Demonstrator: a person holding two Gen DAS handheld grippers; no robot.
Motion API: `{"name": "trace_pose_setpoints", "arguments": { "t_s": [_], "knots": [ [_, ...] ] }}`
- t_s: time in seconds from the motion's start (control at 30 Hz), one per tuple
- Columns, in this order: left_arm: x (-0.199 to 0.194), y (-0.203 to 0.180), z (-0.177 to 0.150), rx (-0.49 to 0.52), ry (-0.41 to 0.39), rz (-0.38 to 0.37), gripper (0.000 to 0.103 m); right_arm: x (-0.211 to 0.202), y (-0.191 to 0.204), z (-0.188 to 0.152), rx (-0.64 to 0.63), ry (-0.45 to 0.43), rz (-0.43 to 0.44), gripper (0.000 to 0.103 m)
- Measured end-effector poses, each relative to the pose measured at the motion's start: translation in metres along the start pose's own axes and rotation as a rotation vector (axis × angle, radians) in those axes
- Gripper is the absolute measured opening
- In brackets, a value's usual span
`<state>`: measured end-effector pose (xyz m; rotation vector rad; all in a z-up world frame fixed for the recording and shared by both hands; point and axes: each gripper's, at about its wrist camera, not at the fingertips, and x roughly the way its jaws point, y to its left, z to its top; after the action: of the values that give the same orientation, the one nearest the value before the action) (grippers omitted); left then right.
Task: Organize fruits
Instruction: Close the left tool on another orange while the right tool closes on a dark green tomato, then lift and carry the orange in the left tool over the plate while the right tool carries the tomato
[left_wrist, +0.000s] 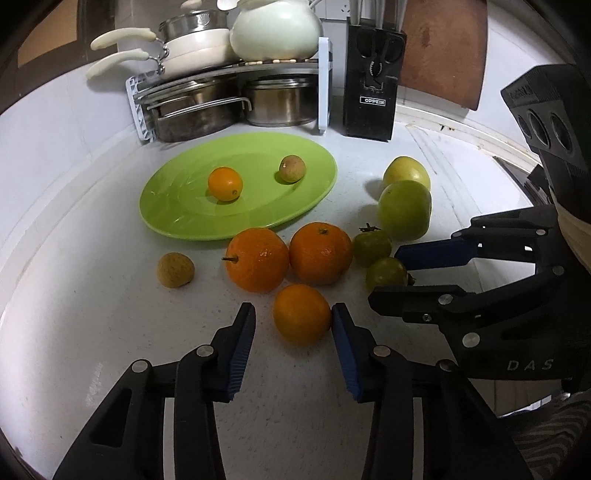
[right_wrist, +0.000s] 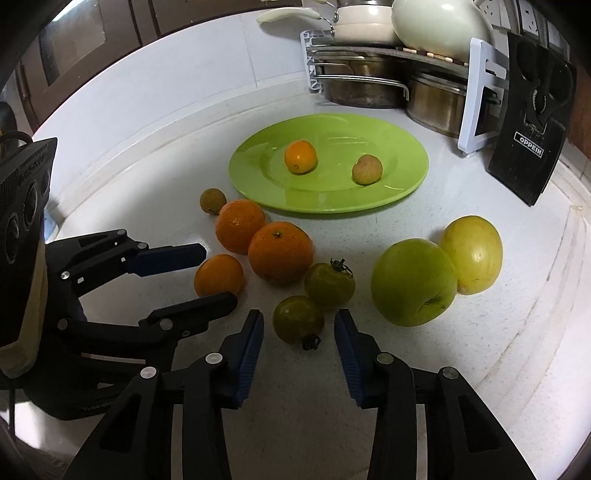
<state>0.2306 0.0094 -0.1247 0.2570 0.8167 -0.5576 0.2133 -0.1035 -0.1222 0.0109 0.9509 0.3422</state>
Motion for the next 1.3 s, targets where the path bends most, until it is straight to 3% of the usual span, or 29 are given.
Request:
{"name": "trace_pose_setpoints", "arguments": {
  "t_s": [0.3,0.8,1.3],
  "knots": [
    [0.002,0.003,0.001,-0.039,0.011,0.004,0.032,0.004,0.000,0.000,0.008,0.009,0.009,0.031],
    [-0.017,0.001,0.000,-0.075,-0.015,0.021,0.032,-0.008,0.007,-0.003,0.005,-0.017,-0.003,0.030],
    [-0.056,-0.008,0.007,-0.108,-0.094,0.057,0.032,-0.048,0.012,0.000,-0.001,-0.110,-0.004,0.030]
  ]
}}
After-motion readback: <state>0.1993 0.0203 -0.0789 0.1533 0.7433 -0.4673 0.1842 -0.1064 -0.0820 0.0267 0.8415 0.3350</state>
